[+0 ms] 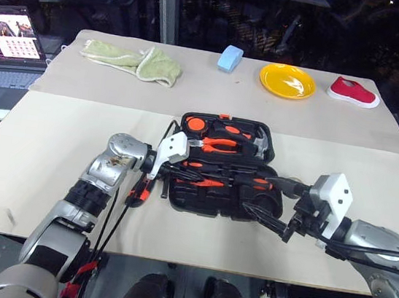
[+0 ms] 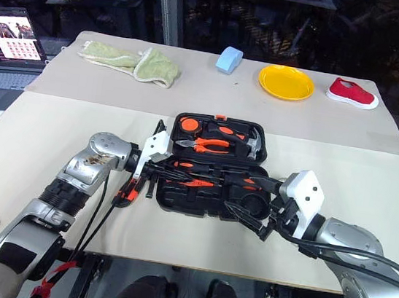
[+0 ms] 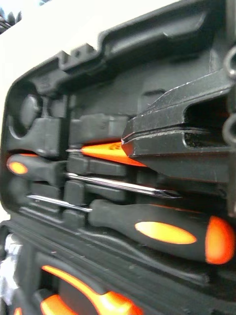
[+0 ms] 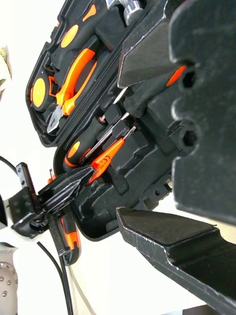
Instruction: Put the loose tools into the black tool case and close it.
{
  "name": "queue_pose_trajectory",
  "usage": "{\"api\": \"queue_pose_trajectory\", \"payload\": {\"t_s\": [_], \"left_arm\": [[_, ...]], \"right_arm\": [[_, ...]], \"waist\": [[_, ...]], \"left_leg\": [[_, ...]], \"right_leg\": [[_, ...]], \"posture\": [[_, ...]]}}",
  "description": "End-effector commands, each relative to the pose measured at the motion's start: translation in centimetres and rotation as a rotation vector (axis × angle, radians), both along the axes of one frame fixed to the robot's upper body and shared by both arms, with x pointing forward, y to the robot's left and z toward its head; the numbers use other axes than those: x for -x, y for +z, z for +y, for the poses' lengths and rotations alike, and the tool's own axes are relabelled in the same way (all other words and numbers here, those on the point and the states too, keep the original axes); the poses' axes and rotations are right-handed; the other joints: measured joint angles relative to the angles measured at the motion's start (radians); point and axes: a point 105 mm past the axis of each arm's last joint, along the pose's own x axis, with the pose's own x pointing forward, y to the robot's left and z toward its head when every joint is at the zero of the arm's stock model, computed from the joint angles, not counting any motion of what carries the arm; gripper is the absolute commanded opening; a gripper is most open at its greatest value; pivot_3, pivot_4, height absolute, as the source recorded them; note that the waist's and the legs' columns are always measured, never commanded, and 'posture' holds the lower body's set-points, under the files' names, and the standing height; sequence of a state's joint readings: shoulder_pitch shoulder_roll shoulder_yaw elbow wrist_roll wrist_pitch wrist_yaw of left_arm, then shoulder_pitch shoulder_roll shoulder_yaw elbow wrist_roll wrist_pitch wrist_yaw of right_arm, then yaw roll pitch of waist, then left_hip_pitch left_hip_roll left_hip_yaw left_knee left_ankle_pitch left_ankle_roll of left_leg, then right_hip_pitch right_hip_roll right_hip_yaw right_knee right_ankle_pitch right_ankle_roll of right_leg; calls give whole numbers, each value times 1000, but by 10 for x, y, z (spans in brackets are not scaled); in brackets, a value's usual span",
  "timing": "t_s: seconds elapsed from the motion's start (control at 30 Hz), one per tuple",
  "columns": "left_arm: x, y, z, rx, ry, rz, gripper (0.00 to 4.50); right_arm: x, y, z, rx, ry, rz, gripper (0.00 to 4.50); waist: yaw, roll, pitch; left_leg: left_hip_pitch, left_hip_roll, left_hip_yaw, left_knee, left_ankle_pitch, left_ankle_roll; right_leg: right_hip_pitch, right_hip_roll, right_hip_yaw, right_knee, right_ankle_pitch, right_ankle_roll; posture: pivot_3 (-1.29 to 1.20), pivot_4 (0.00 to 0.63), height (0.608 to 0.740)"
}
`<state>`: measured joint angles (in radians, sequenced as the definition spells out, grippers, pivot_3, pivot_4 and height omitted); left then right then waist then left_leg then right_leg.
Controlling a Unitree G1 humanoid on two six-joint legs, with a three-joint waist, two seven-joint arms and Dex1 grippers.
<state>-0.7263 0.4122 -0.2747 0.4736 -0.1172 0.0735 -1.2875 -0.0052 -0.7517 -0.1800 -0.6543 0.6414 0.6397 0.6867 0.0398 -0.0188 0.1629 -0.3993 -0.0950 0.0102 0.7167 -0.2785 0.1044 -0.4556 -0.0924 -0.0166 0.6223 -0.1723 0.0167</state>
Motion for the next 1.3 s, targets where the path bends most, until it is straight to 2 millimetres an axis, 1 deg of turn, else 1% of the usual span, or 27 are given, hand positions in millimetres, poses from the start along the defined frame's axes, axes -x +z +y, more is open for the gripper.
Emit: {"api": "queue_pose_trajectory", "payload": {"t_s": [0.03, 0.17, 0.2, 0.3, 0.37, 0.4, 0.5, 0.53, 0.57, 0.6, 0.63, 0.67, 0.73, 0.77, 0.83, 0.9, 0.97, 1.03, 1.07, 1.1, 1.23, 1.3], "left_arm": [[3, -9, -1, -29, -13, 8, 13], [6, -4, 1, -10, -15, 10, 13], [7, -1, 4, -7, -7, 4, 13], [5, 15, 21, 10, 60, -20, 13], [6, 32, 36, 47, 132, 7, 517], [11, 46, 50, 78, 176, 21, 734], [28, 71, 79, 120, 268, 50, 1768], [35, 74, 96, 111, 328, 54, 2159], [42, 75, 115, 89, 393, 58, 2507], [48, 75, 127, 70, 435, 61, 2797], [55, 73, 143, 43, 496, 65, 3238], [60, 72, 155, 19, 540, 67, 3479], [66, 71, 169, -9, 591, 68, 4347], [69, 70, 175, -24, 612, 72, 4466], [75, 66, 190, -77, 664, 71, 4466], [76, 63, 195, -113, 685, 72, 4466], [78, 63, 179, -113, 643, 106, 4466], [76, 63, 155, -129, 608, 168, 4466], [75, 62, 145, -152, 611, 211, 4466], [73, 59, 140, -189, 635, 257, 4466], [59, 46, 135, -343, 770, 361, 4466], [53, 43, 128, -360, 813, 429, 4466]], "right_arm": [[1, 11, -1, -3, 0, -44, 4500], [1, 12, 0, -9, 1, -44, 4500], [0, 12, 1, -8, 3, -45, 4500], [-2, 15, 2, -10, 14, -50, 4500], [-3, 17, 3, -8, 29, -57, 4500], [-4, 18, 4, -5, 46, -61, 4500], [-6, 20, 9, -1, 89, -66, 4500], [-7, 20, 12, -1, 115, -68, 4500], [-9, 20, 16, 1, 143, -71, 4500], [-10, 20, 19, 2, 161, -72, 4500], [-10, 21, 22, 2, 186, -74, 4500], [-11, 21, 24, 2, 204, -76, 4500], [-12, 21, 27, 2, 226, -78, 4500], [-13, 21, 28, 3, 235, -78, 4500], [-13, 22, 30, 9, 262, -78, 4500], [-13, 22, 32, 5, 277, -72, 4500], [-11, 21, 33, 1, 288, -66, 4500], [-9, 20, 34, 3, 292, -66, 4500], [-7, 20, 34, 4, 295, -67, 4500], [-5, 20, 35, 4, 297, -69, 4500], [0, 21, 38, 1, 288, -87, 4500], [2, 21, 39, -6, 271, -96, 4500]], "waist": [[0, 0, 0], [0, 0, 0], [-1, 0, 0], [-5, 0, 0], [-13, 0, 0], [-17, 0, 0], [-30, 0, 1], [-30, 0, 1], [-35, 0, 1], [-43, 0, 1], [-45, 0, 1], [-45, 0, 1], [-42, 1, 1], [-32, 1, 1], [-24, 1, 2], [-17, 1, 2], [-12, 1, 2], [-7, 1, 2], [-3, 0, 2], [0, 0, 2], [-5, 0, 2], [-19, 0, 2]], "left_leg": [[0, 0, 0, 0, 0, 0], [0, 0, 0, 0, 0, 0], [0, 0, 0, 0, 0, 0], [0, 0, 0, 0, 0, 0], [0, 0, 0, -1, 0, 0], [0, 0, 0, -1, 0, 0], [0, 0, 0, -2, 0, 0], [0, 0, 0, -3, 0, 0], [0, 0, 0, -2, 0, 0], [1, 0, 0, -3, 0, -1], [2, 0, 1, -4, 0, -1], [4, 0, 1, -5, 0, -1], [5, 0, 0, -6, -2, -4], [6, 0, 0, -6, -4, -8], [7, 0, 0, -6, -4, -9], [7, 0, -1, -6, -5, -10], [7, 0, -1, -6, -5, -11], [7, 0, -1, -6, -5, -11], [7, 0, -1, -6, -5, -11], [7, 0, -2, -6, -5, -11], [8, 0, -2, -6, -5, -11], [8, 0, 0, -6, -5, -12]], "right_leg": [[0, 0, 0, 0, 0, 0], [0, 0, 0, 0, 0, 0], [0, 0, 0, 0, 0, 0], [-1, 0, 0, 0, 0, 0], [-1, 0, 0, 0, 0, 0], [-1, 0, 1, 0, 0, 0], [-2, 1, 1, 1, 0, 0], [-2, 1, 1, 1, 0, 0], [-2, 1, 0, 1, 0, 0], [-2, 1, 1, 0, 0, 0], [-2, 1, 1, 0, 0, 0], [-1, 1, 1, 0, 0, 0], [-1, 2, 0, -2, -1, -1], [-2, 2, 0, -2, -1, -1], [0, 2, -2, -4, -1, -1], [2, 2, -3, -7, 0, 0], [3, 2, -4, -9, 0, 1], [4, 1, -5, -9, 0, 1], [4, 1, -6, -9, 0, 1], [4, 2, -6, -9, 0, 1], [4, 3, -7, -7, 0, 1], [6, 5, -6, -5, 0, 1]], "posture": [[0, 150, 732], [0, 150, 732], [0, 150, 732], [0, 150, 732], [0, 150, 732], [0, 150, 732], [0, 150, 732], [0, 150, 732], [0, 150, 732], [0, 150, 732], [0, 150, 732], [0, 150, 732], [0, 150, 732], [0, 150, 732], [0, 150, 732], [0, 150, 732], [0, 150, 732], [0, 150, 732], [0, 150, 732], [0, 150, 732], [0, 150, 732], [0, 150, 732]]}}
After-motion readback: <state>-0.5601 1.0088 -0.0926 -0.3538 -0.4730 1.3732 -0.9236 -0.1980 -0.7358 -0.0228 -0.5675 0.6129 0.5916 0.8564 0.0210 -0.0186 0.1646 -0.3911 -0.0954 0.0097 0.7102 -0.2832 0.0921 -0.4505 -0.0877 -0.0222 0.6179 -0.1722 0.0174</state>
